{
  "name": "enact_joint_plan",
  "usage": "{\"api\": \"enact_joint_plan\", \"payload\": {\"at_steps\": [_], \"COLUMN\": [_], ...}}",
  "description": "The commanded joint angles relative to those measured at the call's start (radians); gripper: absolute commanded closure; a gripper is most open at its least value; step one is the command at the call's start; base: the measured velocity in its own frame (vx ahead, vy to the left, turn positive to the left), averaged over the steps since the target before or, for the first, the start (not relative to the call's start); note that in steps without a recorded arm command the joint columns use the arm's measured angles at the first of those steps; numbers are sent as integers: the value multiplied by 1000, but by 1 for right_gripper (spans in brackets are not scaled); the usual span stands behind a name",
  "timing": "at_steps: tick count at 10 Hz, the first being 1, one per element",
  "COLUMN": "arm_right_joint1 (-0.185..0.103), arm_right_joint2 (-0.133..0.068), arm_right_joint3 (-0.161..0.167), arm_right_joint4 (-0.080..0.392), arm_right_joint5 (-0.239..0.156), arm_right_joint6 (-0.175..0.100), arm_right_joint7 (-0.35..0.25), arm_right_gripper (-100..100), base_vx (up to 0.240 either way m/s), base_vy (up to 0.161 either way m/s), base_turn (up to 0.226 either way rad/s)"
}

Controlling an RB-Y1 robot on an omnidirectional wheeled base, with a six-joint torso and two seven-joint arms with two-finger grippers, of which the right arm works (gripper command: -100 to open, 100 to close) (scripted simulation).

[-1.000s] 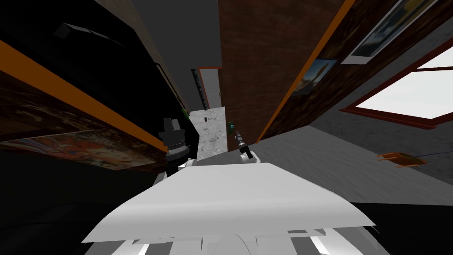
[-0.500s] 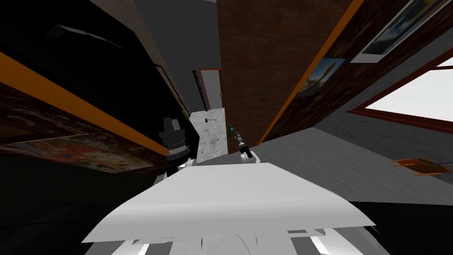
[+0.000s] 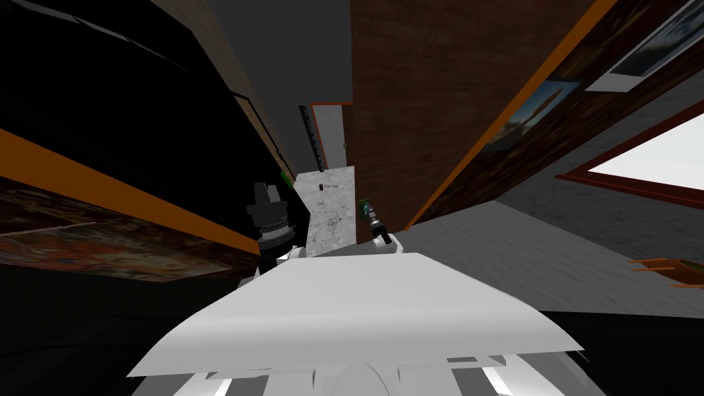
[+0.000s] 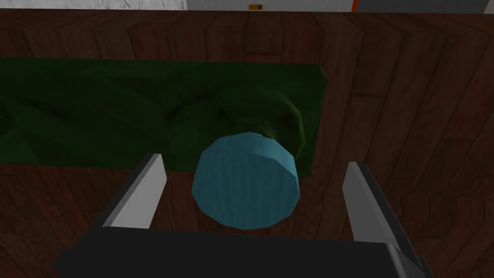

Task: Push the door open

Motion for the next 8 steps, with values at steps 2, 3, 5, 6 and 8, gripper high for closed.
{"api": "enact_joint_plan", "payload": {"at_steps": [2,3,5,6,8], "arm_right_joint1": [0,0,0,0,-8], "arm_right_joint2": [0,0,0,0,-5], "arm_right_joint3": [0,0,0,0,-14], "arm_right_joint4": [0,0,0,0,2], "arm_right_joint5": [0,0,0,0,-2], "arm_right_joint6": [0,0,0,0,0], "arm_right_joint7": [0,0,0,0,3], "arm_right_gripper": [100,100,100,100,100], "base_vx": [34,-21,-5,0,58], "base_vy": [12,-11,-4,0,19], "base_turn": [-1,13,6,0,-15]}}
